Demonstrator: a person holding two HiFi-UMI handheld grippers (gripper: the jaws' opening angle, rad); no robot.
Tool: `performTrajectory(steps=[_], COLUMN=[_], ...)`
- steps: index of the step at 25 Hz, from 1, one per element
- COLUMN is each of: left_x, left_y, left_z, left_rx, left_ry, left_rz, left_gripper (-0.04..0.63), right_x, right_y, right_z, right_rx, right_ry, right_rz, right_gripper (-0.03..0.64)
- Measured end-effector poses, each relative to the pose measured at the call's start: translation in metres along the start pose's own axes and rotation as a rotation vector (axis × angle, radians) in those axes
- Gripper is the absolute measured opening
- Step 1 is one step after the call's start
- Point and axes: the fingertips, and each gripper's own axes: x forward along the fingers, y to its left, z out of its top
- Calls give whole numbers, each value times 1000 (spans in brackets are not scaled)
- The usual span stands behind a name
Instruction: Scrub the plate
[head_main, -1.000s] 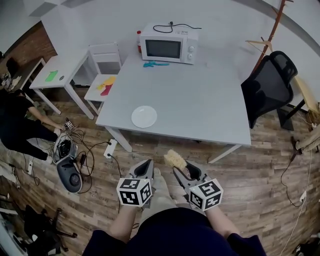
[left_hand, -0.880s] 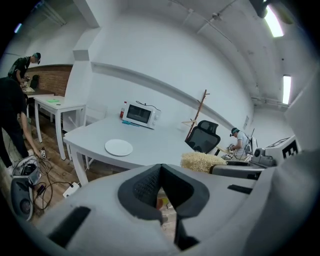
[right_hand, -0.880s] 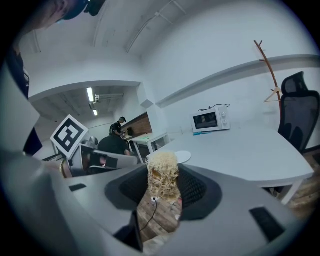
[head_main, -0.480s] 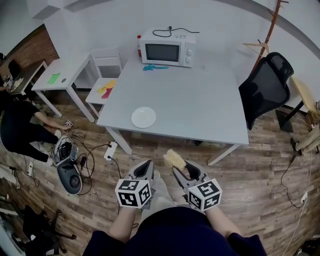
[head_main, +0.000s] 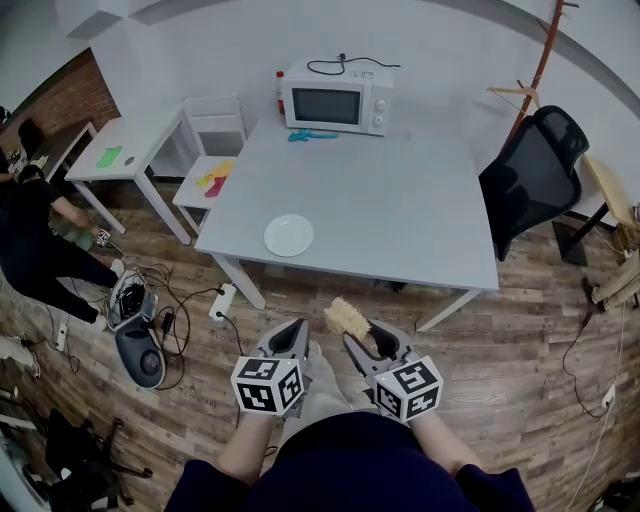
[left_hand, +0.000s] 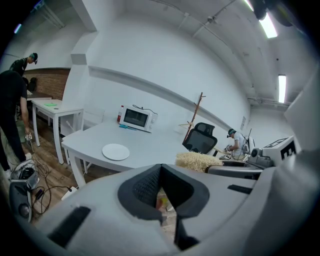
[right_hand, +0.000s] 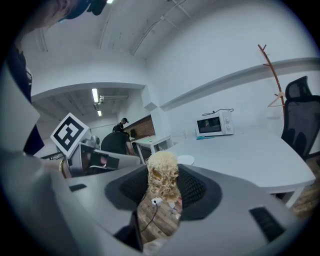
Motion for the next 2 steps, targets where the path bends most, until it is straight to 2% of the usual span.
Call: performTrajectory(steps=[2], left_x=[0], left_y=[1], left_z=[0], left_rx=[-1], left_ry=[1], left_rz=[0], left_gripper=[18], right_x=[1], right_y=[0], right_z=[0], right_rx=[-2], right_ry=[1], right_rz=[1], right_gripper=[179])
